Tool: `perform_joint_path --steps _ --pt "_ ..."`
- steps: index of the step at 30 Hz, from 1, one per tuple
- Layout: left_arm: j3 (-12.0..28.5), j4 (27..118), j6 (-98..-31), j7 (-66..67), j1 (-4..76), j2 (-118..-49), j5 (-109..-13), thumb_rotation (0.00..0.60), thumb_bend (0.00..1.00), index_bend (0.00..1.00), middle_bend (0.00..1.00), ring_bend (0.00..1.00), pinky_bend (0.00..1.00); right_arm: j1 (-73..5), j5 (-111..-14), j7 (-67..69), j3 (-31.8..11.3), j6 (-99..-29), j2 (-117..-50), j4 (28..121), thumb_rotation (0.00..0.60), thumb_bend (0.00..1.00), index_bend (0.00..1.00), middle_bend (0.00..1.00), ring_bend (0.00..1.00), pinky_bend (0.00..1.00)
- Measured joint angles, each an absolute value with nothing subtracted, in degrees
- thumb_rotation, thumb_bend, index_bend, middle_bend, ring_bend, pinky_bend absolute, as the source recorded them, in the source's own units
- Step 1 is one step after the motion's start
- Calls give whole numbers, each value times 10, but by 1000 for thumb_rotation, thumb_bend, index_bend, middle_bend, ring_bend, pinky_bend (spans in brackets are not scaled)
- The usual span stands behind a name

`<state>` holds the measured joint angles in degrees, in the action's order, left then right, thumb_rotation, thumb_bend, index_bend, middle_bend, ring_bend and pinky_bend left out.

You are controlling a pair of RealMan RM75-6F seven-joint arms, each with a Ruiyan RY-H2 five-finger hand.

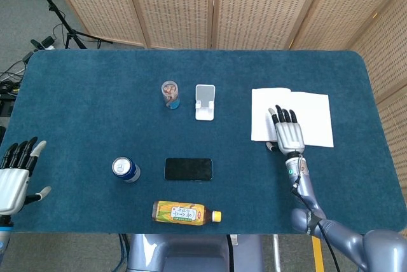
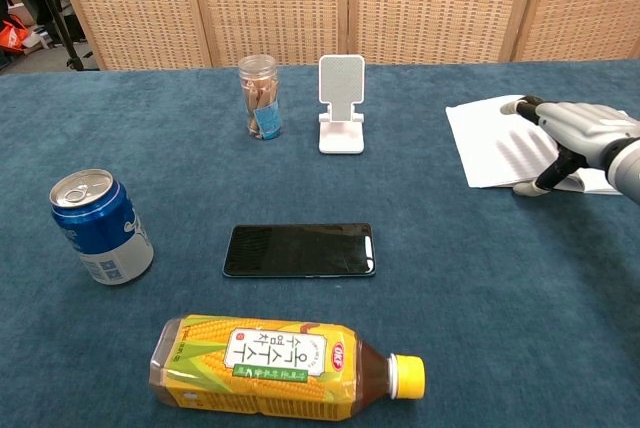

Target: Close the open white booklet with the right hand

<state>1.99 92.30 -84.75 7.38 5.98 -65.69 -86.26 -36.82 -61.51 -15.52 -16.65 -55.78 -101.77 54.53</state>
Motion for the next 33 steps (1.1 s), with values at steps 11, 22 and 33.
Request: perform_joint_path --steps 11,22,33 --pt "17 925 -848 71 60 -655 -868 600 49 0 0 0 0 -373 -607 -153 -170 -550 -1020 534 600 260 0 0 0 0" --pt "16 925 -848 73 60 -656 -869 600 49 0 0 0 0 -371 -601 -148 -167 -538 -1024 520 600 311 0 0 0 0" --pt "15 924 -846 73 61 -657 -870 600 49 0 0 0 0 -374 -598 -142 -167 -531 -1037 493 600 362 0 0 0 0"
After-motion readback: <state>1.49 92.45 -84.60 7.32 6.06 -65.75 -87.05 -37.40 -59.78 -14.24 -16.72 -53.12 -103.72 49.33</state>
